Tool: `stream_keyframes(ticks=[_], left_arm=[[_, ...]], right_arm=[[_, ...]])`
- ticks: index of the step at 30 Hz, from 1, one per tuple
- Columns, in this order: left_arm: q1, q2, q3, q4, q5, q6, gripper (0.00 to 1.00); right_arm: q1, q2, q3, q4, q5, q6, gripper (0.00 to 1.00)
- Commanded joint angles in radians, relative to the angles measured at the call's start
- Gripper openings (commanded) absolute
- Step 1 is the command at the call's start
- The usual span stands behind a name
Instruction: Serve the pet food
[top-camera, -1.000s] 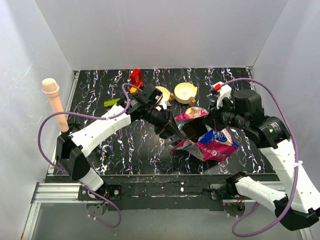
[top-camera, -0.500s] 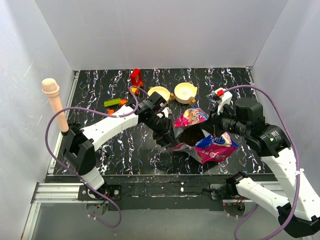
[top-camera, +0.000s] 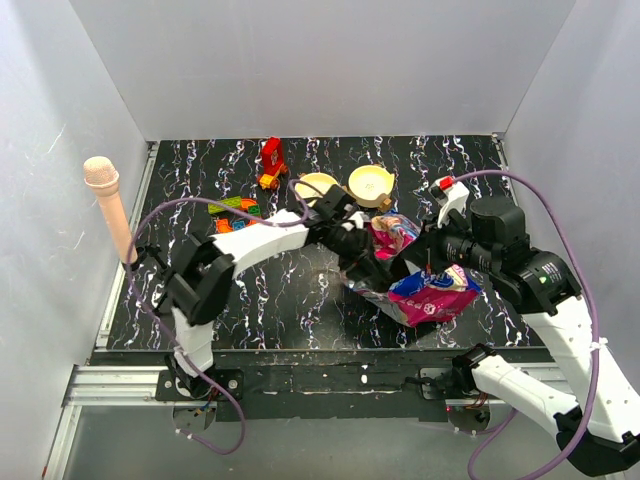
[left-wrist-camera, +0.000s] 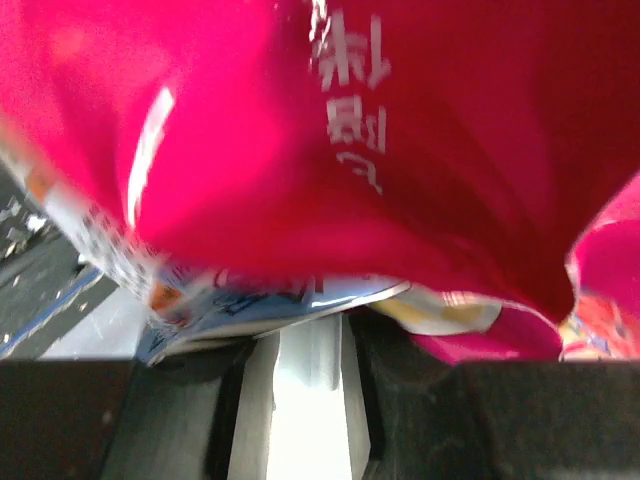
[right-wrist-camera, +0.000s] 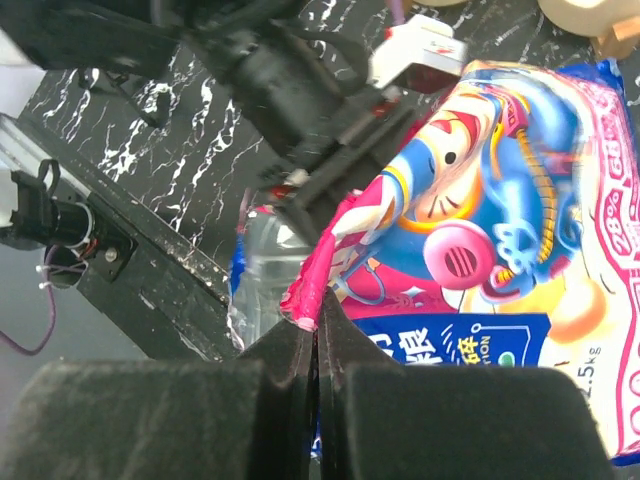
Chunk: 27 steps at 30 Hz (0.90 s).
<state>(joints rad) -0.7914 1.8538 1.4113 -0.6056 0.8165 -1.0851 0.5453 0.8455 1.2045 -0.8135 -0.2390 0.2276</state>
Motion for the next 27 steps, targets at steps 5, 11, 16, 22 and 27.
stream_keyframes(ticks=[5, 11, 16, 22, 27], left_arm=[[-0.023, 0.216, -0.029, 0.466, -0.173, -0.05, 0.0], [-0.025, 0.098, -0.239, 1.087, 0.047, -0.179, 0.0], [-0.009, 0.018, -0.317, 1.181, 0.133, -0.208, 0.0], [0.027, -0.14, -0.385, 0.996, 0.147, -0.122, 0.0], [0.034, -0.229, -0.391, 0.883, 0.162, -0.087, 0.0]], right_arm=[[0.007, -0.147, 0.015, 0.062, 0.048, 0.145, 0.01], [0.005, -0.195, -0.045, 0.018, 0.16, 0.213, 0.01], [0.005, -0.181, -0.005, -0.05, 0.387, 0.222, 0.01], [0.004, -0.134, 0.069, -0.092, 0.512, 0.17, 0.01], [0.004, -0.14, 0.05, -0.064, 0.462, 0.121, 0.01]])
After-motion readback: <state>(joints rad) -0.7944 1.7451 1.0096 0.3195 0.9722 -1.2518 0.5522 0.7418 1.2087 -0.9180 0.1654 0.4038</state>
